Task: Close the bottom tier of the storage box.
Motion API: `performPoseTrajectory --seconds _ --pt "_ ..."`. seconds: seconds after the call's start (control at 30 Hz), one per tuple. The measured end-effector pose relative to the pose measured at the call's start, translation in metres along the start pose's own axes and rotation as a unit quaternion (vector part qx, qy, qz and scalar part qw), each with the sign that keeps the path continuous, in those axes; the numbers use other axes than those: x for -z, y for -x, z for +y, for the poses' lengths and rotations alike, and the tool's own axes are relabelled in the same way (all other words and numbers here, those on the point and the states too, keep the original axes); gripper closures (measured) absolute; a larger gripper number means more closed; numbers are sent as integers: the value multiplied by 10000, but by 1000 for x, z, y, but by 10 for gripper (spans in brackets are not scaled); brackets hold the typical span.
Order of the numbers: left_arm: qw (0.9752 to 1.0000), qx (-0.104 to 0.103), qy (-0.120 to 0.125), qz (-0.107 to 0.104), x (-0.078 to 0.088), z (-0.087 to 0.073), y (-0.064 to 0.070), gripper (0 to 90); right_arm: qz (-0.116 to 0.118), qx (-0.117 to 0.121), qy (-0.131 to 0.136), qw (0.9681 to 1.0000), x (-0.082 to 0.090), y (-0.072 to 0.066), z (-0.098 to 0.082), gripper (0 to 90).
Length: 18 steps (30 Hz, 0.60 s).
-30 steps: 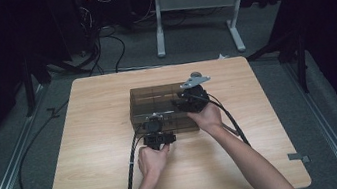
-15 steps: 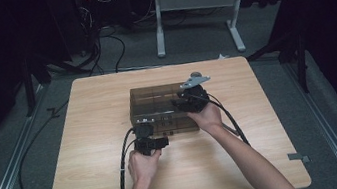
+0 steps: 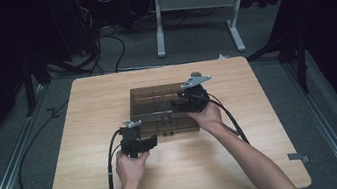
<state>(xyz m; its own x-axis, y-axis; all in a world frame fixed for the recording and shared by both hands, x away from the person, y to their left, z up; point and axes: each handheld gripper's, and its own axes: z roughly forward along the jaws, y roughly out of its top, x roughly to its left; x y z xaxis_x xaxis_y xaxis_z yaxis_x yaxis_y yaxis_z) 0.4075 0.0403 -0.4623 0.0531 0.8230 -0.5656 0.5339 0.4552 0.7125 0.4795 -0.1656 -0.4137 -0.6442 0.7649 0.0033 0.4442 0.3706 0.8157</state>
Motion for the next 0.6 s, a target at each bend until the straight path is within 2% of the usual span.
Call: performPoseTrajectory --seconds 0.17,0.27,0.37,0.43,0.53,0.6 --pt "9995 -214 177 -166 2 1 -13 301 -28 -55 -16 10000 6 0 2 476" --pt "9990 -221 285 -245 6 3 -20 296 36 -140 69 9999 16 -1 4 464" --pt "9986 -265 359 -289 10 7 -26 283 3 -98 -9 10000 23 -3 6 464" --pt "9981 -363 341 -353 13 9 -29 285 25 -83 -80 9999 29 -3 7 465" --pt "9976 -404 113 -551 18 12 -35 321 7 -66 -81 9999 38 -5 6 467" --pt "9969 -529 152 -561 20 12 -38 334 13 -152 30 9999 46 -6 3 486"
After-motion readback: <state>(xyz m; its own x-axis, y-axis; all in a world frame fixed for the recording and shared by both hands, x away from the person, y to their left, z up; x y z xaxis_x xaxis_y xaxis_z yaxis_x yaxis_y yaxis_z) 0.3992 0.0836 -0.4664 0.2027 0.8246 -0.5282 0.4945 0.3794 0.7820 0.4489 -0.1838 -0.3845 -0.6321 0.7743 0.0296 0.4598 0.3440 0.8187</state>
